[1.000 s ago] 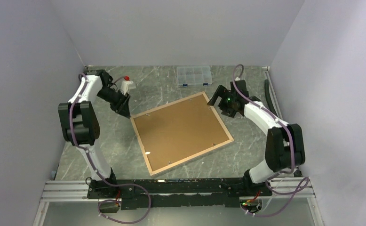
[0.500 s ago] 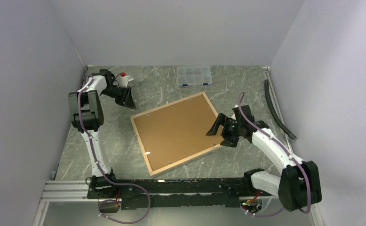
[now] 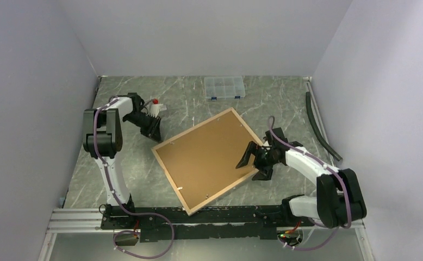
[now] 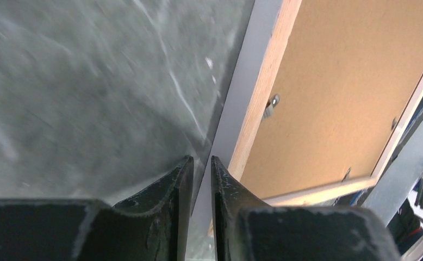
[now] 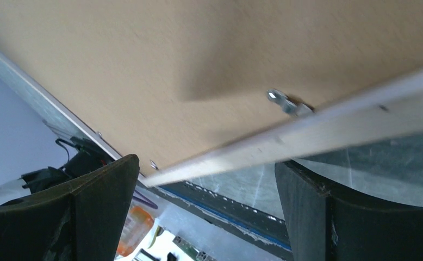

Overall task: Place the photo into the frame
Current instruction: Adjust the photo frame at the center of the board.

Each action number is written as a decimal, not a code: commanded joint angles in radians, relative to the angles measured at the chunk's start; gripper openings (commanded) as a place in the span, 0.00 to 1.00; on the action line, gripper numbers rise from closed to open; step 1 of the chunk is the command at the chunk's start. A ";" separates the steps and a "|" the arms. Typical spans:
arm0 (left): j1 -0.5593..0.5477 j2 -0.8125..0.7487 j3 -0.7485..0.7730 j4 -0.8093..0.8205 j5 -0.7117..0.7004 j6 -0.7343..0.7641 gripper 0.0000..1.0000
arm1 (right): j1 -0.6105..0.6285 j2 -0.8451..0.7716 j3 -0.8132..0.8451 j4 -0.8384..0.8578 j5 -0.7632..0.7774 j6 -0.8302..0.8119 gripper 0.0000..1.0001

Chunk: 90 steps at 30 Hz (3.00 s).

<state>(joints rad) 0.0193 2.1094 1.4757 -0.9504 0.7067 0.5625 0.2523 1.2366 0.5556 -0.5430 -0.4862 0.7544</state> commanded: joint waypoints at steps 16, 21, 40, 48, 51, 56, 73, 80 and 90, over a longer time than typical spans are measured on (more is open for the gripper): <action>0.002 -0.206 -0.322 -0.123 0.023 0.226 0.24 | 0.000 0.431 0.499 0.181 0.084 -0.051 0.99; 0.000 -0.173 -0.282 -0.075 0.062 0.163 0.24 | -0.005 0.526 0.601 0.217 0.088 -0.007 0.98; 0.130 -0.233 -0.273 -0.280 0.110 0.364 0.26 | 0.036 0.242 0.292 0.156 0.179 -0.003 0.95; 0.129 -0.229 -0.364 -0.095 -0.013 0.258 0.25 | 0.036 0.389 0.333 0.295 0.077 0.026 0.94; 0.128 -0.220 -0.363 -0.092 -0.024 0.249 0.25 | 0.037 0.474 0.421 0.318 0.048 0.035 0.93; 0.117 -0.231 -0.349 -0.101 0.000 0.238 0.25 | 0.038 0.580 0.617 0.283 0.053 0.025 0.92; 0.001 -0.291 -0.360 -0.101 0.087 0.181 0.24 | 0.275 0.355 0.513 0.302 0.158 0.186 0.92; 0.023 -0.262 -0.361 -0.048 0.083 0.132 0.23 | 0.524 0.491 0.518 0.486 0.102 0.430 0.90; 0.061 -0.192 -0.253 -0.110 0.156 0.114 0.30 | 0.731 0.662 0.612 0.637 0.214 0.588 0.87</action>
<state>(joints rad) 0.0822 1.9038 1.1786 -1.0195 0.7944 0.6834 0.9382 1.8790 1.1324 -0.0536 -0.3386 1.2381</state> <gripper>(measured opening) 0.290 0.880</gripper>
